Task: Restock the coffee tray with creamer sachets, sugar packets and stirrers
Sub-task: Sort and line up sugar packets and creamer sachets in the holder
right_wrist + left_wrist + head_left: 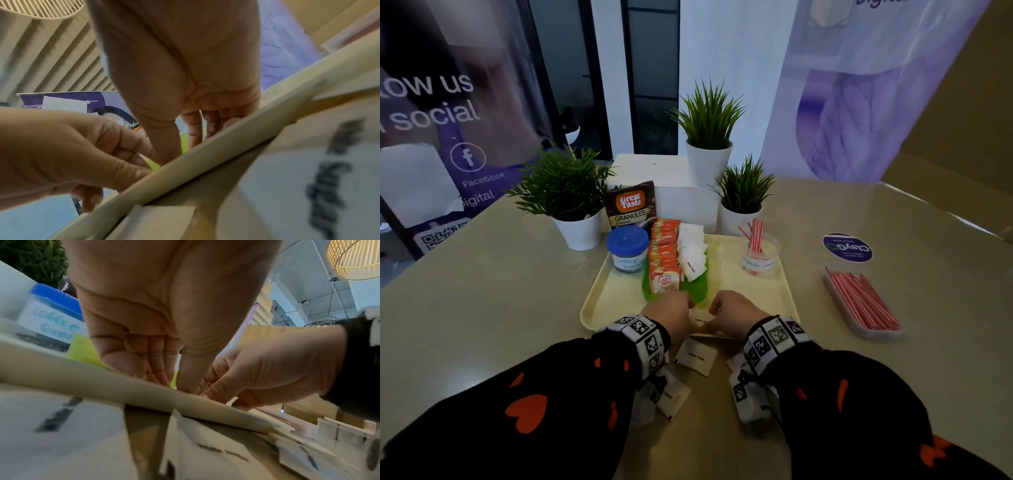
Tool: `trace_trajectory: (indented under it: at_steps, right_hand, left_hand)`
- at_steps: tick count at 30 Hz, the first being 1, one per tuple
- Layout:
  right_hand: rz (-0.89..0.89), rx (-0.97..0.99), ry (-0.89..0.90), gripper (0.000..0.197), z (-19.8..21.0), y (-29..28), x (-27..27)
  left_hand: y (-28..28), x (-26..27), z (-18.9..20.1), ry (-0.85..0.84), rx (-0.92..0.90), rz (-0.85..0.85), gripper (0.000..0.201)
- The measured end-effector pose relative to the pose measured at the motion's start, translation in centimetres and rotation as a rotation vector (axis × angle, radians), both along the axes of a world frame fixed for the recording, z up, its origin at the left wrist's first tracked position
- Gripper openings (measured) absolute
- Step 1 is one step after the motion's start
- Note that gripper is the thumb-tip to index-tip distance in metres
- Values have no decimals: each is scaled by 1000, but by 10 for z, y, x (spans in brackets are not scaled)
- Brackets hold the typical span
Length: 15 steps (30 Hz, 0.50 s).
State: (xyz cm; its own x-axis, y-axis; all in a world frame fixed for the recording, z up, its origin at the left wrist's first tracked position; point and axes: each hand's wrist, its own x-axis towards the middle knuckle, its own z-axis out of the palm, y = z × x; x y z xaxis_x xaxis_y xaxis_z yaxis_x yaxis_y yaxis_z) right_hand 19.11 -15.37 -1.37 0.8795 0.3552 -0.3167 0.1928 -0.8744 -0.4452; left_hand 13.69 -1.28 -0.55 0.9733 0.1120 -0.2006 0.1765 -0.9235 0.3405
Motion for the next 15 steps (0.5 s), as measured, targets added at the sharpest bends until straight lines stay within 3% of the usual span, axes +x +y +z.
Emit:
trace_trajectory:
  at_steps: [6,15]
  right_hand:
    - [-25,101,-23,32,-6,-3,-8]
    - [40,409,-121,19,-7,-8,-34]
  left_hand:
    - [2,-8,0,-23,-40,-16,49]
    - [-4,-20,-3,-184,-138,-22,26]
